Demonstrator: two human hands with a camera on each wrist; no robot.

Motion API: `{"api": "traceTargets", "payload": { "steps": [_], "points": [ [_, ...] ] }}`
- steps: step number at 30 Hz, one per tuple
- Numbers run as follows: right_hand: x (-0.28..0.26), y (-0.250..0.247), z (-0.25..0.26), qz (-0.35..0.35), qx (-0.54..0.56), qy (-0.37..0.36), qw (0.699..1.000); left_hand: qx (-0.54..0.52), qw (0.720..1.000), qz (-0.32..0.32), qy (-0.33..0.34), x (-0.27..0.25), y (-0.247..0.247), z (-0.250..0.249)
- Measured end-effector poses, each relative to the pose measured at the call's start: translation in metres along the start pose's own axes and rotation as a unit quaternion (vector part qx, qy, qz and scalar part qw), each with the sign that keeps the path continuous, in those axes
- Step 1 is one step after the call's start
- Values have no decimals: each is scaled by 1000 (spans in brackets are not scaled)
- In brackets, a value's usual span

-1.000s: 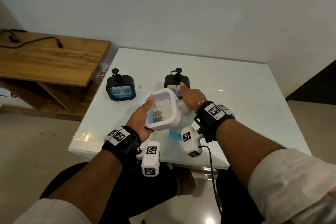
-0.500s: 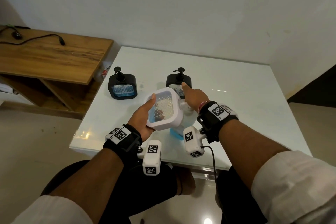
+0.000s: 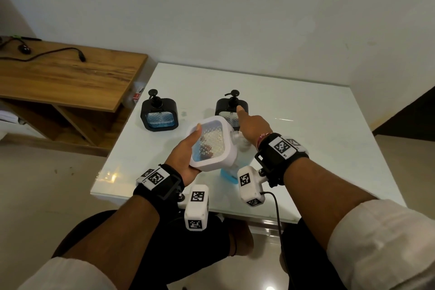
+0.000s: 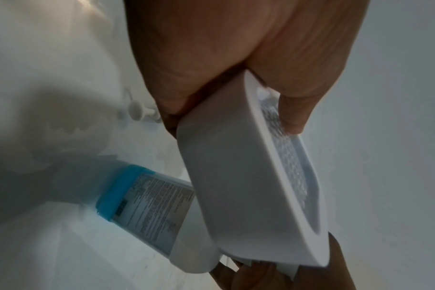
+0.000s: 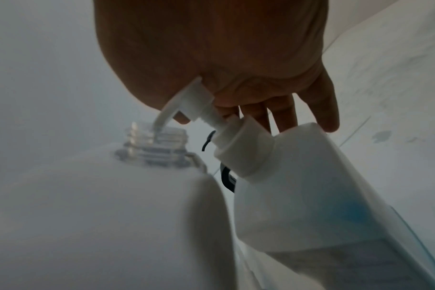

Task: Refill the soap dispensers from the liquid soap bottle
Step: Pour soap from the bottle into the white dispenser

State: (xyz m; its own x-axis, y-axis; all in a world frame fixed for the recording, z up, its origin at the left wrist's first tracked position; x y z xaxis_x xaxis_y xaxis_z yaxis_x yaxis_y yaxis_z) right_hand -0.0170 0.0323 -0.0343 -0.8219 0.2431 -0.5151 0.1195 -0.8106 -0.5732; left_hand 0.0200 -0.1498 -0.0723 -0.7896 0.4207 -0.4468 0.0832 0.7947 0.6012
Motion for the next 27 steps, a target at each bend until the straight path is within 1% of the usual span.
{"api": "traceTargets", "payload": {
  "steps": [3, 6, 10, 13, 18, 21, 24, 25, 27],
  "points": [
    [1, -1, 3, 0, 12, -7, 1000, -1, 1000, 2, 2, 0, -1, 0],
    [2, 2, -1, 5, 0, 10, 1000, 3, 1000, 2, -3, 2, 0, -1],
    [-3, 0, -2, -4, -20, 21, 1000, 4, 1000, 0, -1, 0, 0, -1],
    [-1, -2, -3, -7, 2, 14, 1000, -1, 1000, 0, 1, -3, 0, -1],
    [0, -5, 5, 0, 16, -26, 1000, -3, 1000, 7, 9, -2, -1, -2],
    [3, -11, 7, 4, 59, -32, 998, 0, 1000, 4, 8, 1, -3, -2],
    [4, -13, 8, 2, 88, -22, 996, 2, 1000, 5, 8, 4, -4, -2],
    [3, -12, 8, 4, 74, -15, 997, 1, 1000, 7, 8, 5, -4, -2],
    [1, -4, 5, 30, 59, 8, 998, 0, 1000, 10, 9, 5, -2, -2]
  ]
}}
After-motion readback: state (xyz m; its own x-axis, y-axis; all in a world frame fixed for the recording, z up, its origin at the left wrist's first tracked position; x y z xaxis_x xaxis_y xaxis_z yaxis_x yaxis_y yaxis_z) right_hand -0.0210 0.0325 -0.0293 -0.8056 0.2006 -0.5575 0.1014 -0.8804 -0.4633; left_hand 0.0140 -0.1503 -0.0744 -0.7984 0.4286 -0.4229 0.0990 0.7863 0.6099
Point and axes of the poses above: each hand's wrist, its own x-axis towards the middle knuckle, its own y-axis out of the palm, z = x × y, the point moved 4 cm from there along x, towards the middle knuckle, and after that the axes turned 9 degrees about z, right-handed, at the moved point
